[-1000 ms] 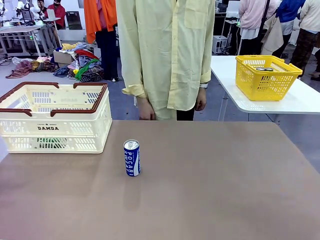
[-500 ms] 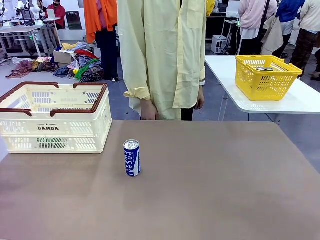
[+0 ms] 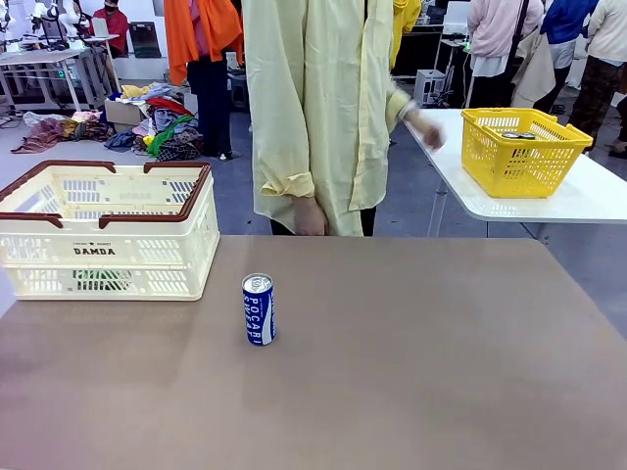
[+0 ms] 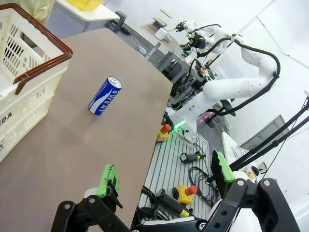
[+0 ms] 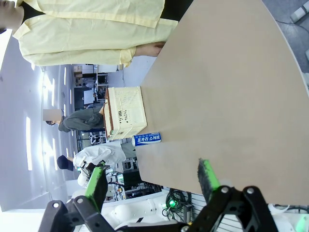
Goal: Place the drinks into the Shopping basket.
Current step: Pick up one drink and place it into the Shopping basket.
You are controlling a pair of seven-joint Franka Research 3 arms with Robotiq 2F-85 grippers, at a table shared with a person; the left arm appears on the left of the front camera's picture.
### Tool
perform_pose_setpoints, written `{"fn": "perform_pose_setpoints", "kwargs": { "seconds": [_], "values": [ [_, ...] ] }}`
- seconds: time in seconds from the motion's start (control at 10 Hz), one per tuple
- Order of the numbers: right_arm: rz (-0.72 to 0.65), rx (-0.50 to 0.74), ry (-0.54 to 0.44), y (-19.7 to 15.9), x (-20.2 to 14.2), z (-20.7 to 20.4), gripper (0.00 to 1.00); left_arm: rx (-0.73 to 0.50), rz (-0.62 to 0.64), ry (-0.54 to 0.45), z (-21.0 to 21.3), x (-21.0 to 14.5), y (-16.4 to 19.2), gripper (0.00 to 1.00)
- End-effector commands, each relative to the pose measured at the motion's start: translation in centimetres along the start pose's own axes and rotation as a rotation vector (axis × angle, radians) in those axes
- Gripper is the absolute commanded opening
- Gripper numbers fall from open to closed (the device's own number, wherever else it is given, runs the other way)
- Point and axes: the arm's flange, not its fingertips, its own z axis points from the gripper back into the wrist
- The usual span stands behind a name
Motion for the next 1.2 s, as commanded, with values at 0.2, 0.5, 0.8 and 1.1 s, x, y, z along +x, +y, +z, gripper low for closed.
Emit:
{"fn": "perform_pose_setpoints", "kwargs": {
  "seconds": [0.2,0.5,0.8,1.1],
  "values": [
    [0.021,0.013,0.0,0.0,0.0,0.2,1.0,-0.01,-0.005,0.002,0.0,-0.2,-0.3,1.0],
    [0.021,0.013,0.0,0.0,0.0,0.2,1.0,0.098,0.238,0.107,-5.2,4.5,-3.9,1.0],
    [0.021,0.013,0.0,0.0,0.0,0.2,1.0,0.38,0.37,0.372,-21.6,12.8,-9.4,1.0],
    [0.021,0.013,0.0,0.0,0.0,0.2,1.0,0.755,0.385,0.5,-36.4,15.4,-8.8,1.0]
  ]
}}
